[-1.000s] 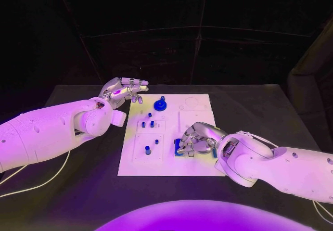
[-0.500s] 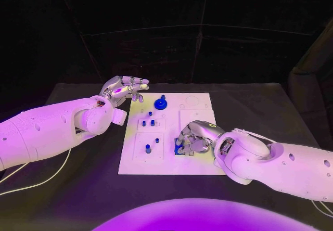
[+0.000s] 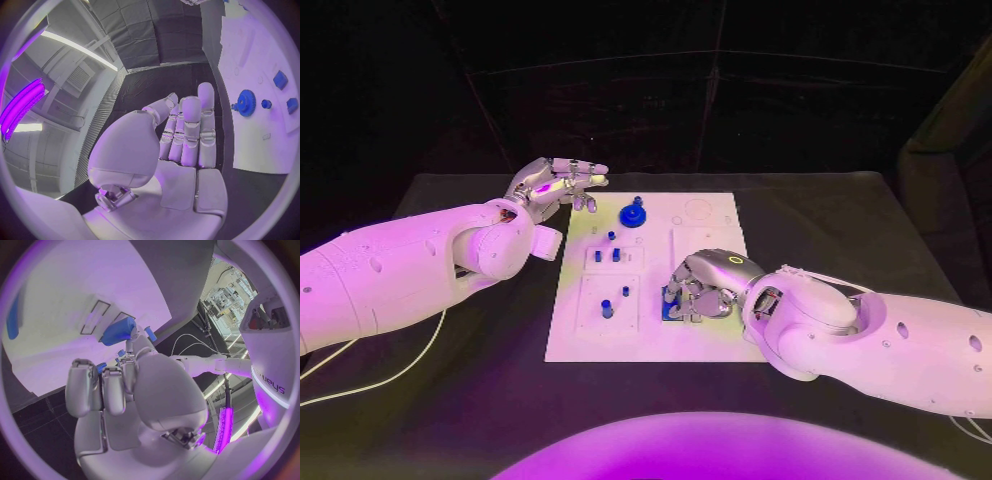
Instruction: Assemble the parts on the task board
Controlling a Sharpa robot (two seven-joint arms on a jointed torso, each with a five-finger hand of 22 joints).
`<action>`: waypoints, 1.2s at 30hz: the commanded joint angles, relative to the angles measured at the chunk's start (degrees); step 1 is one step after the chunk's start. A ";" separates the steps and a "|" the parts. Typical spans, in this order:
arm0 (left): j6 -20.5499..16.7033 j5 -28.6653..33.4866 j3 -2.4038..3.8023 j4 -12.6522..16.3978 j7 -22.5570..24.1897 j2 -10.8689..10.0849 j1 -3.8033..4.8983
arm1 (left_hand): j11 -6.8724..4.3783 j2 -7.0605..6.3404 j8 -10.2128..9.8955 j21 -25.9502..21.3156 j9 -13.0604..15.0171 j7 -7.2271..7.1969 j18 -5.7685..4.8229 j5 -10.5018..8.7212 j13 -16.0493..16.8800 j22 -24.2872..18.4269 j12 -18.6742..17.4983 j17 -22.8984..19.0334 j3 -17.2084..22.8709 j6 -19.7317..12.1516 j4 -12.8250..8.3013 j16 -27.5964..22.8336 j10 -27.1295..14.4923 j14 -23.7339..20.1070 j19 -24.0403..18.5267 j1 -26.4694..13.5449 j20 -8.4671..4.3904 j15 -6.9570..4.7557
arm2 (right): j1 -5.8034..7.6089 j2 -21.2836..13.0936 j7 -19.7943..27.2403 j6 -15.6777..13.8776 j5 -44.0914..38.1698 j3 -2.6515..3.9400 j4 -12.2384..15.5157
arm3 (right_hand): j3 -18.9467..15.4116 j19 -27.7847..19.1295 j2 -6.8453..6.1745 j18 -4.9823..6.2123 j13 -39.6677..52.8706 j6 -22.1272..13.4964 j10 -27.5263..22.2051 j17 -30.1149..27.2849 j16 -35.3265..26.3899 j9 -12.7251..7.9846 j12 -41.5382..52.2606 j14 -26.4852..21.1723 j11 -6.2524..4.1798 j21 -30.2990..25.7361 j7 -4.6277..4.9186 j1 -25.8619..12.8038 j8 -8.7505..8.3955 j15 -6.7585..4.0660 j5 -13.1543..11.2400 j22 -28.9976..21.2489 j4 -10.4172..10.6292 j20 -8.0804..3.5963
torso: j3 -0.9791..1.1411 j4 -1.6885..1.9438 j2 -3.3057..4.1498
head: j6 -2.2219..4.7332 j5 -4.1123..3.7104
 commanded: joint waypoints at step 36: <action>0.59 0.12 0.02 0.10 0.21 -0.33 0.09 | 0.17 0.17 0.43 -0.19 0.04 0.13 0.39 0.19 0.07 -0.05 0.43 -0.11 0.16 -0.49 -0.40 -0.36 -0.39 -0.46 -0.38 0.39 0.19 -0.07 | -0.19 -5.15 13.76 -12.32 12.28 -0.24 1.19 | 0.39 0.16 1.17 -0.77 -15.05 -3.26 0.16 7.31 -0.10 -2.97 -1.42 4.34 1.13 0.28 2.00 -2.99 -6.87 1.40 0.56 0.10 1.77 1.07 | -0.03 -0.02 -0.06 | 0.04 -0.36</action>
